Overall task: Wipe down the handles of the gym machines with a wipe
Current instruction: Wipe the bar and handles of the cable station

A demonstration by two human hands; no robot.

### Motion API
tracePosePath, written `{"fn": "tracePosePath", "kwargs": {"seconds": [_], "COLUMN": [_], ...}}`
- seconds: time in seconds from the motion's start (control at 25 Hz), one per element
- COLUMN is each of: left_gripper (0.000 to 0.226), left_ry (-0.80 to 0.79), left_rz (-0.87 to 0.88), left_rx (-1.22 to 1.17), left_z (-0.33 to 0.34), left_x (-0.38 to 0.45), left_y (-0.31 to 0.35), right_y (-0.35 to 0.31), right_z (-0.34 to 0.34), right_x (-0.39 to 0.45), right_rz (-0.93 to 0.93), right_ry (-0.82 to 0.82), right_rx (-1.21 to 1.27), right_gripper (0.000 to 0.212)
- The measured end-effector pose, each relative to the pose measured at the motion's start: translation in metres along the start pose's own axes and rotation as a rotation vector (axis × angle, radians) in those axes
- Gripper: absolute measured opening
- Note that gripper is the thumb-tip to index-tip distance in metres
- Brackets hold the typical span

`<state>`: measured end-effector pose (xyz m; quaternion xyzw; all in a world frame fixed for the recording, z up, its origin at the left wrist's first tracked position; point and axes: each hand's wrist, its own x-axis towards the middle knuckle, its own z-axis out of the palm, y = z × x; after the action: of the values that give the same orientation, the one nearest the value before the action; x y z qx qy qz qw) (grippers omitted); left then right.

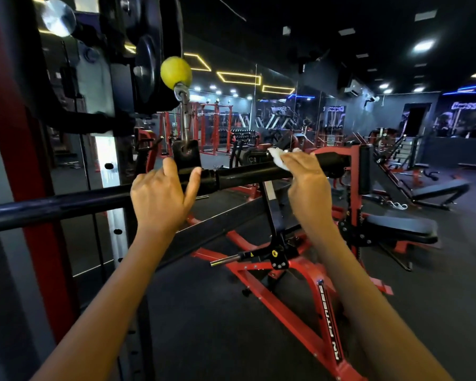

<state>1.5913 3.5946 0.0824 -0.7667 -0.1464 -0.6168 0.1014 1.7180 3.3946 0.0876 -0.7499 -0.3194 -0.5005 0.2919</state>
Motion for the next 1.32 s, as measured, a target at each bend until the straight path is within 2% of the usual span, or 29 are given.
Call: {"fn": "tracePosePath", "kwargs": {"seconds": [0.08,0.24,0.44,0.56,0.72,0.8,0.84,0.88,1.0,1.12,1.2,1.32], "left_gripper": [0.051,0.052,0.048,0.049,0.048,0.048,0.046,0.045,0.044,0.045,0.045,0.047], "left_ry": [-0.013,-0.027,0.010,0.003,-0.017,-0.032,-0.033,-0.027,0.001,0.007,-0.018,-0.039], "left_rz": [-0.010,-0.031,-0.054,-0.034,-0.002,-0.011,-0.017,-0.024,-0.050,-0.067,-0.082,-0.101], "left_rx": [0.005,0.014,0.029,0.048,0.065,0.065,0.066,0.065,0.053,0.066,0.063,0.051], "left_z": [0.002,0.004,0.006,0.010,0.014,0.016,0.017,0.018,0.019,0.018,0.017,0.014], "left_x": [0.000,0.000,0.001,0.004,0.009,0.010,0.010,0.010,0.010,0.008,0.007,0.010], "left_y": [0.004,0.012,0.018,0.022,0.020,0.021,0.023,0.025,0.031,0.034,0.034,0.033], "right_y": [-0.018,-0.077,-0.044,0.006,0.081,0.086,0.077,0.064,0.023,0.032,0.056,0.106], "right_z": [0.004,0.022,0.013,0.006,-0.003,-0.001,0.002,0.006,0.017,0.014,0.009,0.006], "right_x": [0.000,-0.015,-0.007,-0.004,-0.002,-0.001,-0.002,-0.003,-0.011,-0.008,-0.005,-0.003], "right_rz": [0.062,-0.245,-0.314,-0.249,0.057,0.220,0.241,0.216,-0.056,-0.225,-0.193,0.058], "right_ry": [-0.024,0.026,-0.002,-0.032,-0.125,-0.123,-0.124,-0.125,-0.056,-0.033,-0.054,-0.087], "right_rx": [0.045,0.069,0.034,-0.020,0.044,0.092,0.104,0.117,0.182,0.160,0.135,0.146], "right_gripper": [0.053,0.051,0.051,0.045,0.058,0.058,0.058,0.058,0.057,0.057,0.058,0.060]}}
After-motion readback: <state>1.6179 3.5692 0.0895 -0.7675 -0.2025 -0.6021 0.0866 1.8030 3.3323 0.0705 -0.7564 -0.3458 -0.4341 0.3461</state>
